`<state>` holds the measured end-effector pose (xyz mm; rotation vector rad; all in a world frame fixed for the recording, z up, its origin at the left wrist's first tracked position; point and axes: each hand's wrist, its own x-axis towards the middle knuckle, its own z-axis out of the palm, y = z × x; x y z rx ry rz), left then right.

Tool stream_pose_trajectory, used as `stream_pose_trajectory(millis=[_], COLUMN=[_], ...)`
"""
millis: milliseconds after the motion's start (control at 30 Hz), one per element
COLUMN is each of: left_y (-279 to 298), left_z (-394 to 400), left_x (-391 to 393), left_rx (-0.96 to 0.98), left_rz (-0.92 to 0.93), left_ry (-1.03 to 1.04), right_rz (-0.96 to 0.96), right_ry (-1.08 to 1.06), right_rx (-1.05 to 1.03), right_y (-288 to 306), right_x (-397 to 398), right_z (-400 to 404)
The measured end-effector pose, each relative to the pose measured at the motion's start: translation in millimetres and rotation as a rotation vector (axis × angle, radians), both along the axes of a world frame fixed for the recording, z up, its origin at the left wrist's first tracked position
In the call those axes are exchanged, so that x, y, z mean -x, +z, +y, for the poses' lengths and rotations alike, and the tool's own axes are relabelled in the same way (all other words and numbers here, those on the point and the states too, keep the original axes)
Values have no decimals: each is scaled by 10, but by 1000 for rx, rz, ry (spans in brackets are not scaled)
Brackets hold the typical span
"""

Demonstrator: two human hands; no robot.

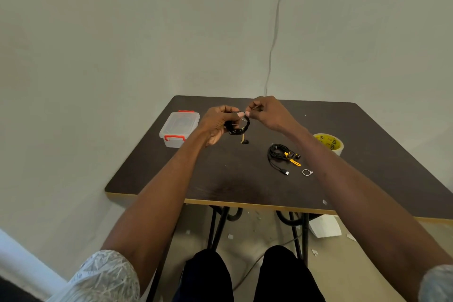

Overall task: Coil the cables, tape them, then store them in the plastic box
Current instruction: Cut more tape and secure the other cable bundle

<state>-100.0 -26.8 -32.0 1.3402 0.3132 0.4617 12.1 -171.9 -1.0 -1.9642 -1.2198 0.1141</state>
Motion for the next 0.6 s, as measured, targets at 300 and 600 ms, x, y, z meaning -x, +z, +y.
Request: stream_pose_trajectory(millis=[300, 600], left_y=[34, 74], left_z=[-23, -23], left_x=[-16, 1], left_rx=[-60, -47], left_rz=[24, -47], left_ry=[54, 30], right_rz=[62, 322], right_ry=[5, 24], right_rx=[-39, -151], right_y=[-3, 29], right_x=[32, 59], right_z=[31, 54])
